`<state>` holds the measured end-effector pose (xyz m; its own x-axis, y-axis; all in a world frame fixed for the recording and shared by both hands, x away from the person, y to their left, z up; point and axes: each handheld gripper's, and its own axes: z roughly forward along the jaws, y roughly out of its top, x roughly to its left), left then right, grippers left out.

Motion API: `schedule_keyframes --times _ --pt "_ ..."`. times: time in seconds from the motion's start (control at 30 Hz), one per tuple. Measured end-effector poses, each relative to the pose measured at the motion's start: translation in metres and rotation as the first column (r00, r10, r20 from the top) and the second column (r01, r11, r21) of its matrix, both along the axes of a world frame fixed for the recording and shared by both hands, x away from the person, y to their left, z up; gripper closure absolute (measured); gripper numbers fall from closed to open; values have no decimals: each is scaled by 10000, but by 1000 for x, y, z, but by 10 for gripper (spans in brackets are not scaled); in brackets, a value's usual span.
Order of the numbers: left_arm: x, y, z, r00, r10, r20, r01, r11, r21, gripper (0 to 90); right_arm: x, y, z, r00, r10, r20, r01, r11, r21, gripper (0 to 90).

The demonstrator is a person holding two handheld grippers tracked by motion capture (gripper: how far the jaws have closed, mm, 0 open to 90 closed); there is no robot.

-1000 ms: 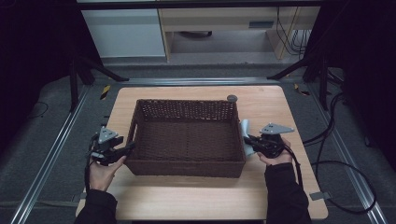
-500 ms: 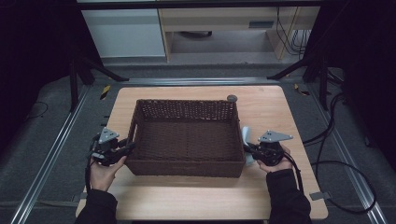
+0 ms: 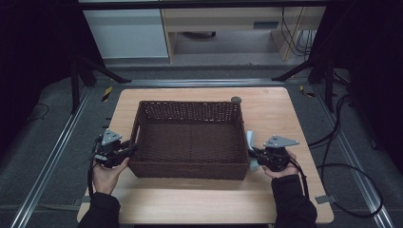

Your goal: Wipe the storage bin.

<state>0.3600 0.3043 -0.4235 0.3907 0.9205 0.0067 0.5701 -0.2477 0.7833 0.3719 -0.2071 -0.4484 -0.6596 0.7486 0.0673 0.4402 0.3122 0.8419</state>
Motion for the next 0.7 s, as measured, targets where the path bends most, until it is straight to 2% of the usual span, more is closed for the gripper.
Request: schedule_keyframes --times 0.1,0.2,0.33,0.47,0.7 --pt "2 0 0 10000 32 -13 -32 10000 -71 660 -6 -5 21 9978 32 669 -67 9986 523 835" --pt "6 0 0 10000 50 -17 -50 9999 -88 659 -10 -1 27 9963 245 827 -278 9989 387 835" --pt "9 -1 0 9999 99 -21 -99 9999 -91 659 -10 2 18 9983 368 456 -365 9993 -79 836" --pt "11 -1 -1 9999 119 -27 -120 9998 -149 658 -12 -1 0 9998 196 -97 -200 9992 -354 836" --pt "11 -1 -1 9999 118 -50 -119 9998 -189 657 -12 -1 -33 9934 119 -1138 -230 9951 -964 835"
